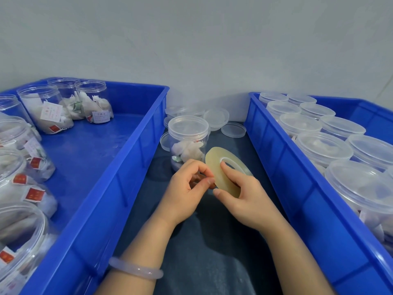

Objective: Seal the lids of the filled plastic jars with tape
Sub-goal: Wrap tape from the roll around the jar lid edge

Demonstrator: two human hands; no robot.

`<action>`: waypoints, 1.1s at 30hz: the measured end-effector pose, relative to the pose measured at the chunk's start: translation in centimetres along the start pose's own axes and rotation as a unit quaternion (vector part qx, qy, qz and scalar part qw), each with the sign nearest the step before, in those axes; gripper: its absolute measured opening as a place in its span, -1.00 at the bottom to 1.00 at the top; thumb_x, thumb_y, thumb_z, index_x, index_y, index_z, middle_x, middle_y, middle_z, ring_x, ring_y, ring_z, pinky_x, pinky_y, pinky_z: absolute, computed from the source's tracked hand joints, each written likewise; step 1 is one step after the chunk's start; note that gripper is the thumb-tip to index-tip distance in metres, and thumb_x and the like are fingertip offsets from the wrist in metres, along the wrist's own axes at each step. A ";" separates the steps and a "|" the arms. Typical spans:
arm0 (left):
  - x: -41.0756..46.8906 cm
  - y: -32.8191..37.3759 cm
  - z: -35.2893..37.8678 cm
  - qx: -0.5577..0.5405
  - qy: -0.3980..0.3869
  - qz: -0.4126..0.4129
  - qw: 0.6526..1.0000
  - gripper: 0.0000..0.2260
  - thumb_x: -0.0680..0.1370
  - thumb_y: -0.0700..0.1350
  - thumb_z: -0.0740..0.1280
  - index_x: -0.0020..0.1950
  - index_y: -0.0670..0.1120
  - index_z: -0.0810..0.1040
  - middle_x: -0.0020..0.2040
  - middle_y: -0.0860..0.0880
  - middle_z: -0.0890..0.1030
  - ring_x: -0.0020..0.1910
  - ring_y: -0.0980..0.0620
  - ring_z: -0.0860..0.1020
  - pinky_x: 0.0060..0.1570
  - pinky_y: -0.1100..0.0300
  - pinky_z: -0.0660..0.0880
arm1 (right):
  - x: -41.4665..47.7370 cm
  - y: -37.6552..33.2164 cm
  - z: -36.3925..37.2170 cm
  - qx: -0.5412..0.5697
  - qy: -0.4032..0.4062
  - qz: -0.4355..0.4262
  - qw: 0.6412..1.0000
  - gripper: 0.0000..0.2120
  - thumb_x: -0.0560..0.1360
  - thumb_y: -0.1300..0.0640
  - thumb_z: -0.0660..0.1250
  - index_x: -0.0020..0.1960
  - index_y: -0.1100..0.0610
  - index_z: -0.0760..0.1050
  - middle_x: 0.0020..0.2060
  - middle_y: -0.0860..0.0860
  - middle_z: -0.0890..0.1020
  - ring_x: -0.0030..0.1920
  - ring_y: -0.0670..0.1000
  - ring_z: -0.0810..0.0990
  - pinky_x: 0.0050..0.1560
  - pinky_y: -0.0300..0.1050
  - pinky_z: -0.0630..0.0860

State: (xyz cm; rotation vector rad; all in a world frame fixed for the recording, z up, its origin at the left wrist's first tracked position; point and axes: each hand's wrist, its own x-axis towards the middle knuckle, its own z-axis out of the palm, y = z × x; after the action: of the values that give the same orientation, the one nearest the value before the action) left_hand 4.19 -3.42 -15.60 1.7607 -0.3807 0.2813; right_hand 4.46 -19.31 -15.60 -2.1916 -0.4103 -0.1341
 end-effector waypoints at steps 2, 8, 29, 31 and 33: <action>0.0 0.0 0.1 -0.012 0.018 -0.003 1.000 -0.83 0.50 -0.36 0.35 -0.13 -0.09 0.51 -0.16 -0.05 0.59 -0.24 0.17 0.60 -0.13 0.21 0.56 | 0.1 0.0 0.0 0.011 0.006 0.003 1.000 -0.39 0.49 0.11 0.38 0.48 0.13 0.25 0.19 -0.41 0.23 0.11 -0.59 0.20 0.01 -0.72 0.12; -0.2 0.0 0.1 -0.027 0.026 -0.009 0.999 -0.77 0.51 -0.33 0.35 -0.10 0.03 0.54 -0.19 0.07 0.63 -0.24 0.13 0.63 -0.15 0.23 0.58 | -0.1 -0.4 -0.1 0.007 0.006 -0.007 1.000 -0.39 0.50 0.10 0.37 0.49 0.12 0.24 0.26 -0.31 0.25 0.23 -0.39 0.21 0.04 -0.71 0.13; -0.3 0.3 0.2 -0.060 0.025 -0.017 0.998 -0.79 0.51 -0.34 0.35 -0.11 -0.01 0.52 -0.22 0.12 0.62 -0.29 0.13 0.62 -0.23 0.36 0.52 | -0.3 -0.9 -0.3 0.008 0.007 -0.008 1.000 -0.37 0.49 0.09 0.37 0.49 0.11 0.22 0.28 -0.27 0.27 0.40 -0.18 0.29 0.26 -0.43 0.23; -0.2 0.3 0.1 -0.055 0.013 -0.027 0.998 -0.81 0.52 -0.34 0.34 -0.12 -0.04 0.53 -0.24 0.09 0.62 -0.28 0.13 0.62 -0.22 0.35 0.52 | -0.3 -0.8 -0.2 0.002 0.010 -0.010 1.000 -0.38 0.50 0.09 0.37 0.49 0.11 0.23 0.27 -0.28 0.26 0.36 -0.24 0.27 0.16 -0.59 0.20; -0.2 0.3 0.0 -0.042 0.001 -0.030 0.999 -0.85 0.52 -0.34 0.33 -0.13 -0.09 0.52 -0.21 0.01 0.60 -0.27 0.16 0.61 -0.18 0.32 0.54 | -0.3 -0.6 -0.2 -0.009 0.005 -0.012 1.000 -0.38 0.50 0.09 0.37 0.50 0.10 0.23 0.25 -0.30 0.26 0.28 -0.33 0.25 0.06 -0.69 0.17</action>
State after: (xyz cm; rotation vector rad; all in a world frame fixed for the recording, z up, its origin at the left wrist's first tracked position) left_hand 3.89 -3.50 -15.45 1.6860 -0.3334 0.2199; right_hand 3.95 -19.16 -15.12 -2.2038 -0.4308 -0.1610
